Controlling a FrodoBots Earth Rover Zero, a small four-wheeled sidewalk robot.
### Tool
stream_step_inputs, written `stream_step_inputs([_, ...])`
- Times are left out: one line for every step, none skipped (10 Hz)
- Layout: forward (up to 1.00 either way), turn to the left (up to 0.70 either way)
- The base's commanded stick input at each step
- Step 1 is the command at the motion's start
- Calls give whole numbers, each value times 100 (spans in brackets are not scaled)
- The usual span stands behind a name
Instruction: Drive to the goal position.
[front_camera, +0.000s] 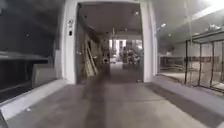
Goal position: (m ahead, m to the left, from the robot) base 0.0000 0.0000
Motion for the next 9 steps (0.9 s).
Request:
stream_step_inputs([70, 14])
stream_step_inputs([70, 14])
stream_step_inputs([70, 14])
stream_step_inputs([70, 14])
stream_step_inputs([70, 14])
stream_step_inputs([70, 14])
stream_step_inputs([70, 14])
stream_step_inputs([70, 14])
stream_step_inputs([70, 14])
